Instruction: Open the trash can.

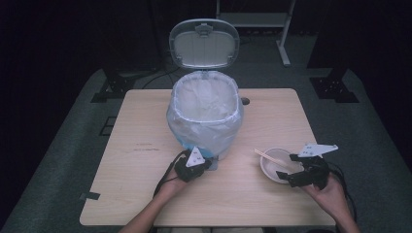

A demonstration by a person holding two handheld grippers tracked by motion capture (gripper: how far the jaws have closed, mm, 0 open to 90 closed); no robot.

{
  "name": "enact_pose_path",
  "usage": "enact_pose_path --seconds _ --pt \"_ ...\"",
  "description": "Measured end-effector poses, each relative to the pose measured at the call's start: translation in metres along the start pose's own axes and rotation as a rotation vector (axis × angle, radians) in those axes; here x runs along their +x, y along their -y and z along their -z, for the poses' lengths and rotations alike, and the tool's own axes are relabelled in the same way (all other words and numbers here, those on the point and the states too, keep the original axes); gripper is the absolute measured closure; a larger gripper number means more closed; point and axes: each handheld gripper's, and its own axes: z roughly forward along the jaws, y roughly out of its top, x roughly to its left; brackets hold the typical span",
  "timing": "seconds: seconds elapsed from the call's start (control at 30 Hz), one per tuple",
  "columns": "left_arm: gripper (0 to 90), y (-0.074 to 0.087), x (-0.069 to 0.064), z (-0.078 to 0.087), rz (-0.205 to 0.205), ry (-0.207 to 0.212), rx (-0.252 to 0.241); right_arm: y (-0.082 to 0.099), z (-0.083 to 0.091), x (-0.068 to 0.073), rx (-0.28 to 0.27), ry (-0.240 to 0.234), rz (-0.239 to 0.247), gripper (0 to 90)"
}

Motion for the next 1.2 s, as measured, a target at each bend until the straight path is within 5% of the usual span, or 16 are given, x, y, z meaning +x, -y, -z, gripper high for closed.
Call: enact_pose_path --seconds 0.47,0.7,1.2 --pt "87.8 -0.001 0.000 0.000 -0.005 0.003 0.006 -0.012 -0.035 -0.022 0.183 -0.023 0.102 44.7" --pt "87.8 -0.001 0.001 0.000 -0.002 0.006 0.008 -0.012 -0.040 -0.024 0.225 -0.052 0.119 73.6" --pt "87.8 -0.001 0.002 0.001 -0.015 0.002 0.021 -0.019 -0.028 -0.027 0.218 -0.128 0.116 78.7"
